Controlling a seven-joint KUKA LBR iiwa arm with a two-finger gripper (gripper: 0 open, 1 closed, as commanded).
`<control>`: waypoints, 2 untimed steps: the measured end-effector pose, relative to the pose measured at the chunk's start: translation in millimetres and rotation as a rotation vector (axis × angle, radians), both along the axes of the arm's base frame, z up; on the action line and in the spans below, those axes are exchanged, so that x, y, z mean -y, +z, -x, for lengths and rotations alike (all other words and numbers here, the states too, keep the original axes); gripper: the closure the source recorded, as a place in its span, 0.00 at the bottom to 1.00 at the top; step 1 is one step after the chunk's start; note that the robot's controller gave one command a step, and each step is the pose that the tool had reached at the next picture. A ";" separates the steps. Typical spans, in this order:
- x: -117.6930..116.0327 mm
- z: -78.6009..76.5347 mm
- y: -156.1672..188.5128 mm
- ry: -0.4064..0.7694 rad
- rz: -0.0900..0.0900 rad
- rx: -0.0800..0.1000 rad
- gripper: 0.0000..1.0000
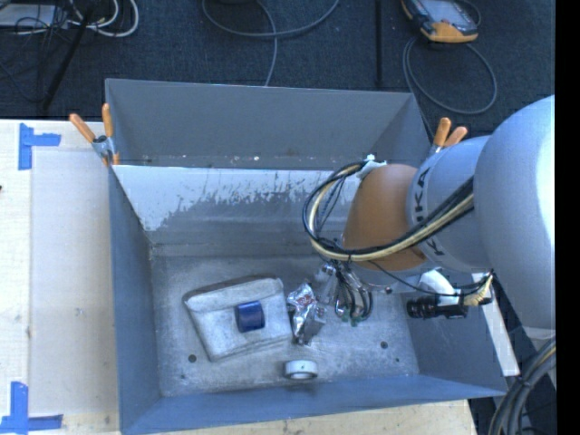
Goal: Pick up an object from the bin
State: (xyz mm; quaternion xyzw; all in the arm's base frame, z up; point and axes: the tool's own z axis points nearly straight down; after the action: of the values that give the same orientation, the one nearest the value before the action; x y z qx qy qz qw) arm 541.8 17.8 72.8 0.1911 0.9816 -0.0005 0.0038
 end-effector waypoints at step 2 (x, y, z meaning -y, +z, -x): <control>-38.8 9.0 94.3 0.564 -0.001 -0.004 1.00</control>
Offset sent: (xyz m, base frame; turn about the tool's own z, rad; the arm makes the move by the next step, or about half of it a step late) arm 0.0000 0.0000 0.0000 0.0000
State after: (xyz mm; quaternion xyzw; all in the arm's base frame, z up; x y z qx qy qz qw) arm 532.7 56.6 167.1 -0.0896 0.9960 0.0004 0.0016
